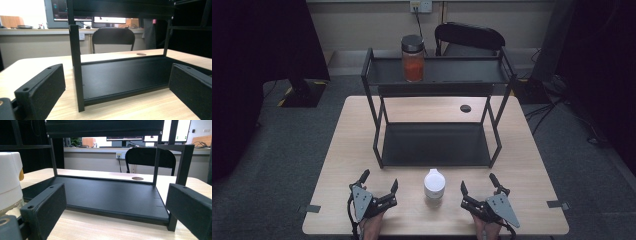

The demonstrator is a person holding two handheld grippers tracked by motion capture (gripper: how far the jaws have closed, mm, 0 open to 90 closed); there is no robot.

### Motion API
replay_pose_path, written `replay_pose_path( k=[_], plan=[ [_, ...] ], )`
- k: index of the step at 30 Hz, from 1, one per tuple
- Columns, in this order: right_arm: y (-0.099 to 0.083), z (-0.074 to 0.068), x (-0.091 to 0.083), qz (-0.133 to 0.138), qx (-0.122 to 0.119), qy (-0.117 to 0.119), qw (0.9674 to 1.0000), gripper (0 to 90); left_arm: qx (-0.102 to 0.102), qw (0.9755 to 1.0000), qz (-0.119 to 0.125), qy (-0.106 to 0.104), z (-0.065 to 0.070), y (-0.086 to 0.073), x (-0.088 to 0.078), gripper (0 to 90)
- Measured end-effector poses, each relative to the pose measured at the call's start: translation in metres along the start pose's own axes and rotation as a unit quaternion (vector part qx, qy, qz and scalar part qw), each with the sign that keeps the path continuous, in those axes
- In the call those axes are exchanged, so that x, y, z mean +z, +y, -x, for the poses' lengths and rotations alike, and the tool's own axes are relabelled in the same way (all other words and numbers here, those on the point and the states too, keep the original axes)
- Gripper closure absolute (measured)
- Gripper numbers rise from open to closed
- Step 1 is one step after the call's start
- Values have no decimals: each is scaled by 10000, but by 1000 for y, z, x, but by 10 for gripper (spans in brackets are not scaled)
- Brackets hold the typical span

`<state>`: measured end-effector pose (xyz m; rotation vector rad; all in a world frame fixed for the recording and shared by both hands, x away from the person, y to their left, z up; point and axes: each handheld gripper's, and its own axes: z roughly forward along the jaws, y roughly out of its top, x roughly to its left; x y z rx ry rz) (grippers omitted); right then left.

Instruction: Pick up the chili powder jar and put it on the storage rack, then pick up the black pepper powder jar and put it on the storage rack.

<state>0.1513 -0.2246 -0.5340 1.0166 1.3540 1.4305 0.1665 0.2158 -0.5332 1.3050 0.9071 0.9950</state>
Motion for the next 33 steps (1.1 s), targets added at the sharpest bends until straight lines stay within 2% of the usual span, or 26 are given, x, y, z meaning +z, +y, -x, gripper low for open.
replay_pose_path(
  k=[7, 17, 21, 24, 33],
  plan=[
    [0, 0, 0, -1, 4, -1, 10000, 23, -23, 9999, -43, 117, 4, 1, 1, 2],
    [0, 1, 0, 6, 6, 25, 10000, 9, -24, 9999, -44, 121, 4, 1, 1, 2],
    [1, -3, 1, -13, 77, -135, 9999, 5, -23, 9999, -42, 121, 4, 1, 1, 2],
    [4, -2, 2, -67, 222, -151, 9996, 0, -24, 9999, -43, 124, 4, 1, 1, 2],
    [25, -11, -5, 171, 341, -120, 9992, 0, -24, 9999, -44, 124, 4, 1, 1, 2]
  ],
)
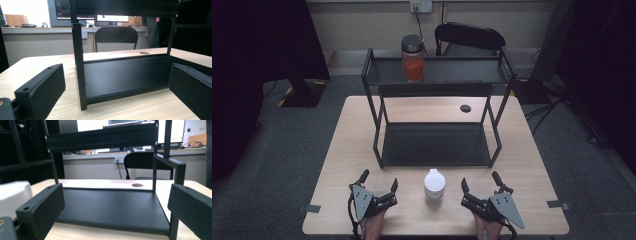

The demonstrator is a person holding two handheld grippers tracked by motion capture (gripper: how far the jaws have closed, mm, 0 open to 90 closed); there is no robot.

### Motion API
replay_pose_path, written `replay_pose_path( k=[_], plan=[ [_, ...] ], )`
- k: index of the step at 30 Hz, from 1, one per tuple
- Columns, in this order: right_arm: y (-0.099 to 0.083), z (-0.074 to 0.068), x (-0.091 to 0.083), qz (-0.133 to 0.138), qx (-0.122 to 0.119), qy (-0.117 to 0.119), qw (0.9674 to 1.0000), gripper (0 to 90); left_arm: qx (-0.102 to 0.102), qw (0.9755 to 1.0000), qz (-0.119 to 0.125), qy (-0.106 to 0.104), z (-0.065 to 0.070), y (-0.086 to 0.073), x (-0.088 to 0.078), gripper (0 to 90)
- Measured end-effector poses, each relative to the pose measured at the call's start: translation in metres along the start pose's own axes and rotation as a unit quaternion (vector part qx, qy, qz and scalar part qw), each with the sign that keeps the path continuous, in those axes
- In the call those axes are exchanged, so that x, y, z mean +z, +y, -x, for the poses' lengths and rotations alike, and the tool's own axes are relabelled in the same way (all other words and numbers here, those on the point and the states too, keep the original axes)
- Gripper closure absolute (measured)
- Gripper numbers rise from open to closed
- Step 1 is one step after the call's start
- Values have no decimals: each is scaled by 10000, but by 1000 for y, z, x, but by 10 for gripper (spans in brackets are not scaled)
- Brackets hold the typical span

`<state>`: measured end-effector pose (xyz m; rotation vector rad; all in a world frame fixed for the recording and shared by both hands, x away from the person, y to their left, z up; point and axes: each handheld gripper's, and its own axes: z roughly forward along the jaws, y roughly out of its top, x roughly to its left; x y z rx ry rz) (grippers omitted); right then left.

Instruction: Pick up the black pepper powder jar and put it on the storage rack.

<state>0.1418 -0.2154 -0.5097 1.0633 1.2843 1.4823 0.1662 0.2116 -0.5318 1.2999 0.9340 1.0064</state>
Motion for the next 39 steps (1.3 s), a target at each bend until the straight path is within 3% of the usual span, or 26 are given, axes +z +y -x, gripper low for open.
replay_pose_path(
  k=[5, 16, 19, 26, 39],
  plan=[
    [9, -12, -2, -20, -2, 101, 9999, 0, 0, 10000, 0, 0, 0, 0, 0, 3],
    [21, -39, -3, 106, -49, 821, 9966, 21, 0, 10000, -1, -2, 0, 0, 0, 4],
    [21, -44, -1, 102, -68, 913, 9957, 21, -1, 10000, -1, -2, 0, 0, 0, 4],
    [15, -64, 4, -128, -188, 938, 9953, 29, 0, 10000, -1, -2, 0, 0, 0, 10],
    [1, -79, 11, -570, -85, 810, 9950, 116, 0, 10000, 1, -1, 0, 0, 0, 10]
  ],
)
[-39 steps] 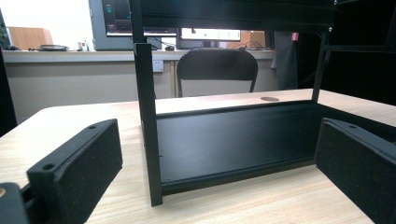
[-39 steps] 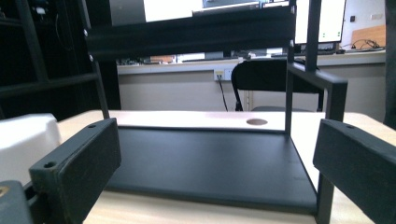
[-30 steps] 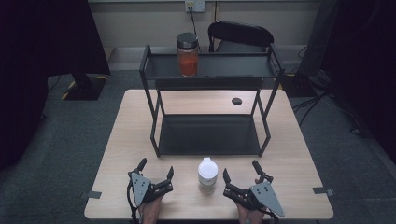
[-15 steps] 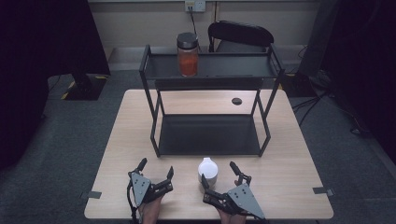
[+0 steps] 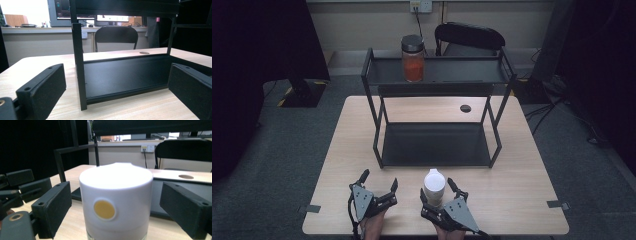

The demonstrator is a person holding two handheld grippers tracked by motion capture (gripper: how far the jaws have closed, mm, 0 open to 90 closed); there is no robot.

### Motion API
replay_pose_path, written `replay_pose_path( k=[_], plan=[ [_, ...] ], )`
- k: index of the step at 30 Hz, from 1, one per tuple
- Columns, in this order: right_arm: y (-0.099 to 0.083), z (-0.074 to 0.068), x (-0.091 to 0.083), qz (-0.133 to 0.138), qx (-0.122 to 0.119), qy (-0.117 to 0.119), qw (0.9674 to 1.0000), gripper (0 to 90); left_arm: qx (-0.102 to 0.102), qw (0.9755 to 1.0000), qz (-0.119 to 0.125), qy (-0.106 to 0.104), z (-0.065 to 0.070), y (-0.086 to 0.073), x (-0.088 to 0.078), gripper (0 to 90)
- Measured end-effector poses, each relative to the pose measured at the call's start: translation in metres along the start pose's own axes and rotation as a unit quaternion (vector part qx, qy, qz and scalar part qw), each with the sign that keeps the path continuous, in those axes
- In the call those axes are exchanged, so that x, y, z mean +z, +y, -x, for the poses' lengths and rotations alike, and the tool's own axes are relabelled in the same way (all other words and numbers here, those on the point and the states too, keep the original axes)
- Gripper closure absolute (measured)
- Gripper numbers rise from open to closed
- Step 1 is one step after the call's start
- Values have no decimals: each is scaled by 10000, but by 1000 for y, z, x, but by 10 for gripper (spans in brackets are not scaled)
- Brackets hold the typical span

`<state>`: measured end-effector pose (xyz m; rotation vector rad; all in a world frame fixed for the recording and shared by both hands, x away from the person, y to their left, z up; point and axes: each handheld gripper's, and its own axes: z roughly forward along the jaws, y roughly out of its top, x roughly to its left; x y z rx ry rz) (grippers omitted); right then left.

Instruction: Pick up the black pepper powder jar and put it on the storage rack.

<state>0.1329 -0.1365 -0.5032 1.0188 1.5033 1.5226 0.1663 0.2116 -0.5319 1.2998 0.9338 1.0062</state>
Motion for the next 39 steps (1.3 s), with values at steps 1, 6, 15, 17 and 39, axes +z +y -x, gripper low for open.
replay_pose_path(
  k=[1, 6, 15, 17, 39],
  plan=[
    [-1, -2, 1, -30, -11, -40, 10000, 134, 0, 10000, 0, 0, 0, 0, 0, 11],
    [-3, -4, 5, -158, 20, -122, 9998, 169, -1, 10000, 0, -1, 0, 0, 0, 12],
    [-5, -5, 10, -317, -54, -69, 9995, 248, 0, 10000, 0, -1, 0, 0, 0, 14],
    [-4, -4, 11, -348, -31, -65, 9994, 259, 0, 10000, 0, -1, 0, 0, 0, 14],
    [3, 0, 9, -403, -60, 9, 9992, 304, 0, 10000, 0, 2, 0, 0, 0, 14]
  ],
)
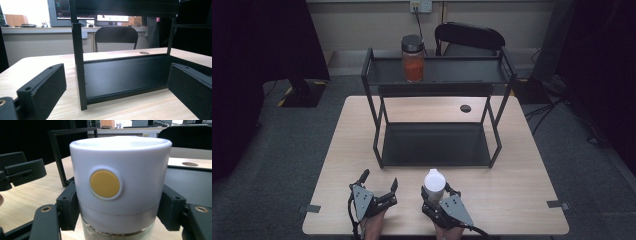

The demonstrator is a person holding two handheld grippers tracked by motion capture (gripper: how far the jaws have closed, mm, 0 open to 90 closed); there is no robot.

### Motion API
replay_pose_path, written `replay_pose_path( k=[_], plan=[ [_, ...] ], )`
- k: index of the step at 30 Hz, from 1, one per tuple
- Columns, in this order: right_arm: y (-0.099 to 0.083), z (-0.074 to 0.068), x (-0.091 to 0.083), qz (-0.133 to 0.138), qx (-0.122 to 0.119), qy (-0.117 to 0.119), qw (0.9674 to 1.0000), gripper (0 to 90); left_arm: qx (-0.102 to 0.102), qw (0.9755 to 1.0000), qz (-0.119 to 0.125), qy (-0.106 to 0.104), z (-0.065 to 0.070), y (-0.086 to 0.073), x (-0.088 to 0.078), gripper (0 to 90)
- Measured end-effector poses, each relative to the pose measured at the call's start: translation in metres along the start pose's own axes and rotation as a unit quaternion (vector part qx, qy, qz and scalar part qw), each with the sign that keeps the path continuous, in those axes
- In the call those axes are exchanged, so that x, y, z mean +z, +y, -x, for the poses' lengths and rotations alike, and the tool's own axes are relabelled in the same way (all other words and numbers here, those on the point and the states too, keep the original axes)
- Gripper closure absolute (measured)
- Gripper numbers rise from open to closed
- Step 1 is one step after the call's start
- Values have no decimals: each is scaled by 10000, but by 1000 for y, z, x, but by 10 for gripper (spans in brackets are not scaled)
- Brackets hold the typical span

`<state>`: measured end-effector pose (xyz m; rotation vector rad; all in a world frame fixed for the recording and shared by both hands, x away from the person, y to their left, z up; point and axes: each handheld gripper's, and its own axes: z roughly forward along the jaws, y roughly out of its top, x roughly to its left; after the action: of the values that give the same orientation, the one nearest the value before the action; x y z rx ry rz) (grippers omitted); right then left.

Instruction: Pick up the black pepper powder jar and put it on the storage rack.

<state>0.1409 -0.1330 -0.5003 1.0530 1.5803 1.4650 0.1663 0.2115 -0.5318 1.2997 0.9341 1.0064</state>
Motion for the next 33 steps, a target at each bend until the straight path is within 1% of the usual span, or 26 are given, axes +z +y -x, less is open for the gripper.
replay_pose_path(
  k=[4, 8, 14, 18, 20, 23, 26, 30, 33],
  plan=[
    [2, 1, -2, 47, -8, 37, 10000, 305, 0, 10000, 0, 0, 0, 0, 0, 15],
    [3, 1, -5, 124, -88, 56, 9999, 305, 1, 10000, -1, -1, 0, 0, 0, 15],
    [5, 2, -8, 224, -105, 90, 9997, 305, 0, 10000, 1, -2, 0, 0, 0, 15],
    [11, 7, -10, 224, 1, 170, 9996, 305, 0, 10000, -1, -2, 0, 0, 0, 15],
    [13, 6, -11, 240, -38, 150, 9996, 305, 0, 10000, -1, -1, 0, 0, 0, 16],
    [17, 9, -13, 283, -25, 150, 9995, 305, 1, 10000, -1, -2, 0, 0, 0, 16],
    [21, 11, -14, 304, -88, 110, 9994, 305, 0, 10000, 0, -2, 0, 0, 0, 16],
    [27, 16, -14, 336, -86, 119, 9993, 305, -1, 10000, 0, -3, 0, 0, 0, 16],
    [31, 17, -14, 348, -100, 115, 9993, 305, 0, 10000, 0, -2, 0, 0, 0, 16]
  ],
)
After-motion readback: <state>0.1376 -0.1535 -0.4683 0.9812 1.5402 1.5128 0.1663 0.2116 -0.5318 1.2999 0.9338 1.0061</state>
